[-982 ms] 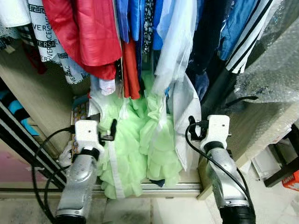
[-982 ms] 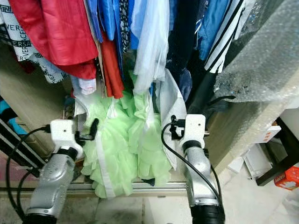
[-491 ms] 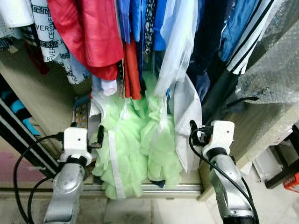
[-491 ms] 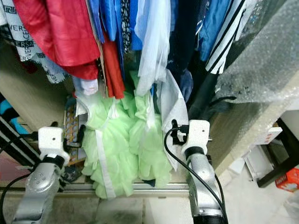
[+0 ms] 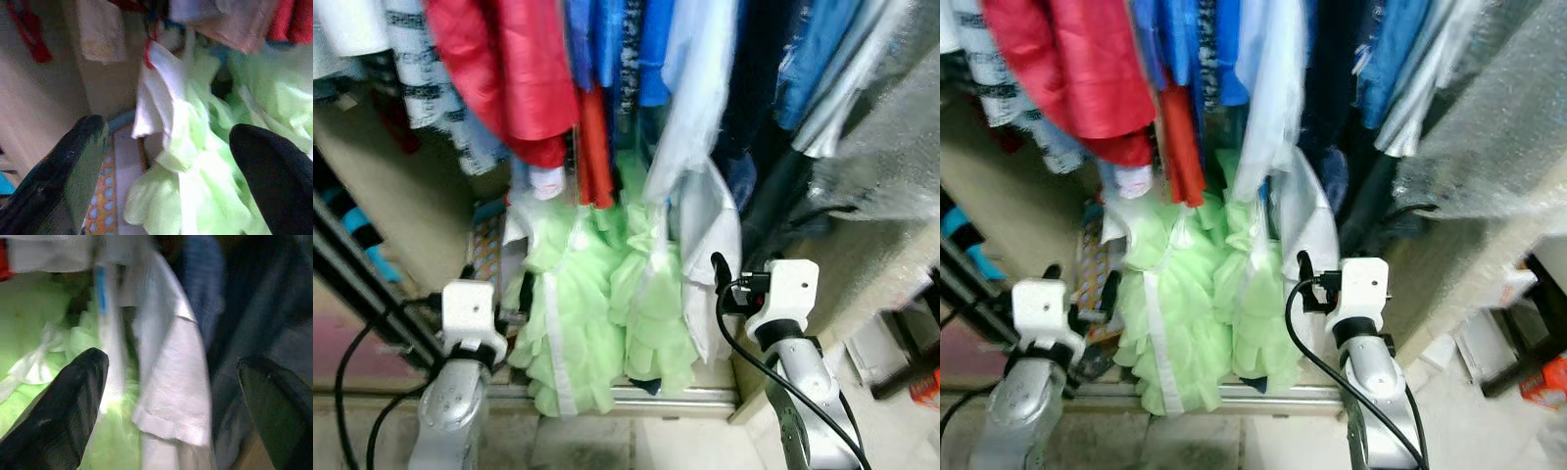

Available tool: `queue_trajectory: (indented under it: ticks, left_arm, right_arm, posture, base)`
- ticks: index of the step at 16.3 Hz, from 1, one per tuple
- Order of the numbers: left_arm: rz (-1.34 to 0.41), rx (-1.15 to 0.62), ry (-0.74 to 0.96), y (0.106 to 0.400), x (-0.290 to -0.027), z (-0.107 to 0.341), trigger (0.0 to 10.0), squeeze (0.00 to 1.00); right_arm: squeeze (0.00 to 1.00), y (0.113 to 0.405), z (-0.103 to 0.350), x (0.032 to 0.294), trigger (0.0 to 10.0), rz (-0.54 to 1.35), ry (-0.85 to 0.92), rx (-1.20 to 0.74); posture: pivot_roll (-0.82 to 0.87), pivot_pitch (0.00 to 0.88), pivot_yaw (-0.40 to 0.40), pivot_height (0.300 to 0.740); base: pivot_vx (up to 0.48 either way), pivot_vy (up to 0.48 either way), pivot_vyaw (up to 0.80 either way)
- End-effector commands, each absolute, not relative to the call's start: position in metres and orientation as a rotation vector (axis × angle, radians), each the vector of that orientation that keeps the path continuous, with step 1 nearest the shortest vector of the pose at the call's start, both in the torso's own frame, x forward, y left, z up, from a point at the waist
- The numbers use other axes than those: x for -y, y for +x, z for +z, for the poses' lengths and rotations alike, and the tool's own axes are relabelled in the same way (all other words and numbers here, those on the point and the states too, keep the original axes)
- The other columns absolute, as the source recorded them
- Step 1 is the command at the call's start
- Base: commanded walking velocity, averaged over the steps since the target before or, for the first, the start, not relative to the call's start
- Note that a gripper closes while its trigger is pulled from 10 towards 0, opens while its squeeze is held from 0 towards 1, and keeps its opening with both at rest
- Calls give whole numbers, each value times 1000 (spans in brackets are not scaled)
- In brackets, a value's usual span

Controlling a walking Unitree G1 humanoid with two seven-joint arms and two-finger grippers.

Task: Clean up the room

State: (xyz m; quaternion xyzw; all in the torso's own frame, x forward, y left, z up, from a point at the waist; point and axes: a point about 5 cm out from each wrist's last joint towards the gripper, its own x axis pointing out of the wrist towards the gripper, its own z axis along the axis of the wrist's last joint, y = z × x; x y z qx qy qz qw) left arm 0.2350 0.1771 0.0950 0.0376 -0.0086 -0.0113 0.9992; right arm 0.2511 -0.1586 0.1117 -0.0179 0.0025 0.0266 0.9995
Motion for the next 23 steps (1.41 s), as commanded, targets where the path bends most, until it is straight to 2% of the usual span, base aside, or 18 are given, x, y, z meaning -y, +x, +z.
queue_trajectory:
  ticks: [1, 8, 20, 22, 23]
  left_arm:
    - [-19, 19, 70, 235, -181, 96, 10000, 0]
    - [-38, 25, 32, 244, -170, 100, 10000, 0]
    - [0, 10, 63, 251, -167, 97, 10000, 0]
    - [31, 7, 65, 251, -169, 96, 10000, 0]
    - [52, 14, 75, 249, -169, 97, 10000, 0]
  right_arm:
    - [0, 254, 117, 152, 10000, 86, -51, 9]
    - [0, 267, 121, 146, 10000, 121, -61, 17]
    - [0, 278, 124, 141, 10000, 173, -62, 36]
    - [0, 281, 126, 137, 10000, 196, -67, 46]
    - [0, 285, 125, 134, 10000, 211, -56, 46]
  posture:
    - [42, 0, 16, 740]
    - [40, 0, 7, 740]
    - [48, 0, 1, 740]
    - [60, 0, -8, 740]
    - [98, 0, -40, 740]
  base:
    - [0, 0, 800]
    - [0, 0, 800]
    - [0, 0, 800]
    - [0, 0, 0]
    - [0, 0, 0]
